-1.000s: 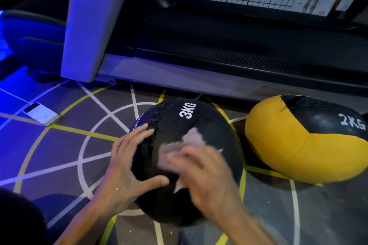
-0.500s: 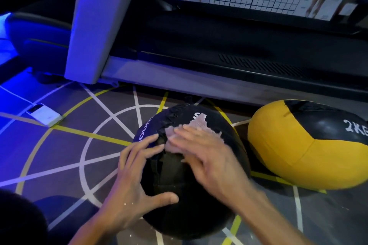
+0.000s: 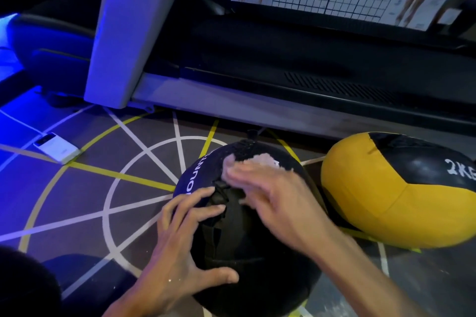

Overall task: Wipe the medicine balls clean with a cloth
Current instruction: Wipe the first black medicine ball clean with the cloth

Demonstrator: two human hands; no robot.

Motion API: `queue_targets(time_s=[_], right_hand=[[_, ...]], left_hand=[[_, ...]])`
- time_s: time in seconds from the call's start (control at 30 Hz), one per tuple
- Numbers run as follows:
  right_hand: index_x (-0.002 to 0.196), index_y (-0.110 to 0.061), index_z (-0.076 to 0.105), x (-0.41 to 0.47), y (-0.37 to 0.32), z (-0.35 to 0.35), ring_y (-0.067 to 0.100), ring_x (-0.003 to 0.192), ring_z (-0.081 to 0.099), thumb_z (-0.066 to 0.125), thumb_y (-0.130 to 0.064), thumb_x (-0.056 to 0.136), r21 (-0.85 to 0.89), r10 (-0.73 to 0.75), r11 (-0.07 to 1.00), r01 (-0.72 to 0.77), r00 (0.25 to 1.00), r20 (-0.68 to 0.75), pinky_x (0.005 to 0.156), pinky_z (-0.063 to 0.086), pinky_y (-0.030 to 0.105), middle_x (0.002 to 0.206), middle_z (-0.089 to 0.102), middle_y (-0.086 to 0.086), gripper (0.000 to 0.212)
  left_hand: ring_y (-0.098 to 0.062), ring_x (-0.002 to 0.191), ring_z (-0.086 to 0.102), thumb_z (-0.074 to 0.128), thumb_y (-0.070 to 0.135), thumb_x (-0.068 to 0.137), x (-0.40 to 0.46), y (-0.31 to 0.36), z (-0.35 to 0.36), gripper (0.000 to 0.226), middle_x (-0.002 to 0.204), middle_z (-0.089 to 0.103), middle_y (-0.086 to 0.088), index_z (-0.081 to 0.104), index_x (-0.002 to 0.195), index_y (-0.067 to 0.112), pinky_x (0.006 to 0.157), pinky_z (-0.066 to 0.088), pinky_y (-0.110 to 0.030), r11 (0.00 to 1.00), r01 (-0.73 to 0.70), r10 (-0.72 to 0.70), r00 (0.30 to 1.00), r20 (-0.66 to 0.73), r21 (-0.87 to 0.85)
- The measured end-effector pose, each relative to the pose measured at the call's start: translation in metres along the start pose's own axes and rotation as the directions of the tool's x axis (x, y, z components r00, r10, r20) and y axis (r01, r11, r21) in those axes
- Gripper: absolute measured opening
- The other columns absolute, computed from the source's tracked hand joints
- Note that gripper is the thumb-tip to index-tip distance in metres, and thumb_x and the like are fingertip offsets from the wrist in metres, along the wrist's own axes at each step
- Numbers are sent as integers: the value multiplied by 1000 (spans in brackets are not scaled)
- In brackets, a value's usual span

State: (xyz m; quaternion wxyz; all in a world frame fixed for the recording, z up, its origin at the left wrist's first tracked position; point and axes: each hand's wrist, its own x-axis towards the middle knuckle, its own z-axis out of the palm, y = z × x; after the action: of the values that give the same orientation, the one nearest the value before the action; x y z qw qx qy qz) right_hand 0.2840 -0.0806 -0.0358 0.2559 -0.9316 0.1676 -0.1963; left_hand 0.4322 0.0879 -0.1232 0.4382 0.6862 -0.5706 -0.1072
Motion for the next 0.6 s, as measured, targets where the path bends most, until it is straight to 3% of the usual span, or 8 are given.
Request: queue_targets(time_s=[0.1,0.2,0.23,0.33,0.37,0.43,0.53,0.6], right_hand=[[140,-29,62,-16,7,4,-6,139,43,58,-10,98,10,-6,1000,7,999,-35,119,30,18,144,58,-19,46],[131,-39,66,1,43,-6,-14,126,52,56,-9,102,154,162,978,-143,980,-119,109,39,13,125,62,-38,43],[127,-38,69,10,64,-11,-12,123,56,56,-14,102,235,282,939,-251,953,-111,109,42,17,122,64,-36,37],[113,-25,78,15,128,-10,11,118,67,60,-22,99,452,693,648,-613,721,-15,109,49,43,121,74,-7,23],[113,-21,79,6,137,-6,17,115,68,56,-20,101,457,763,564,-687,646,30,106,50,45,122,74,-1,25],[122,-22,75,-12,136,2,14,113,67,49,-18,105,513,810,464,-722,580,85,103,52,38,126,72,-2,31],[127,-23,72,-6,118,2,7,115,66,50,-12,104,621,785,435,-652,613,93,105,49,31,123,73,-10,33],[119,-20,75,20,102,-5,5,112,68,52,-4,101,605,711,524,-599,699,76,108,49,32,118,75,-8,34]], left_hand=[[-19,148,25,80,81,59,-1,0,-3,94,159,34,18,46,140,48,109,36,-65,1000,11,-11,1000,9,1],[-18,148,25,82,79,59,6,4,-6,92,159,34,18,46,138,48,111,35,-58,1000,5,-5,1000,16,-4],[-19,148,24,83,78,58,6,5,-7,91,159,34,18,46,137,49,111,35,-56,1000,15,-15,1000,22,-10],[-15,146,25,80,82,56,1,0,-14,91,157,35,19,46,134,50,107,35,-48,999,40,-40,999,20,-10],[-13,146,25,78,84,56,-1,-2,-17,91,157,35,19,46,134,50,105,35,-45,999,51,-51,999,19,-13],[-11,145,27,78,84,55,-4,-9,-23,92,157,35,18,46,134,49,104,35,-41,998,58,-58,998,22,-14],[-14,146,28,79,84,55,-11,-16,-28,92,157,35,20,45,134,49,104,34,-40,998,59,-60,998,22,9],[-15,145,29,76,86,57,-15,-14,-28,91,157,35,20,45,135,49,103,35,-42,999,31,-32,999,25,18]])
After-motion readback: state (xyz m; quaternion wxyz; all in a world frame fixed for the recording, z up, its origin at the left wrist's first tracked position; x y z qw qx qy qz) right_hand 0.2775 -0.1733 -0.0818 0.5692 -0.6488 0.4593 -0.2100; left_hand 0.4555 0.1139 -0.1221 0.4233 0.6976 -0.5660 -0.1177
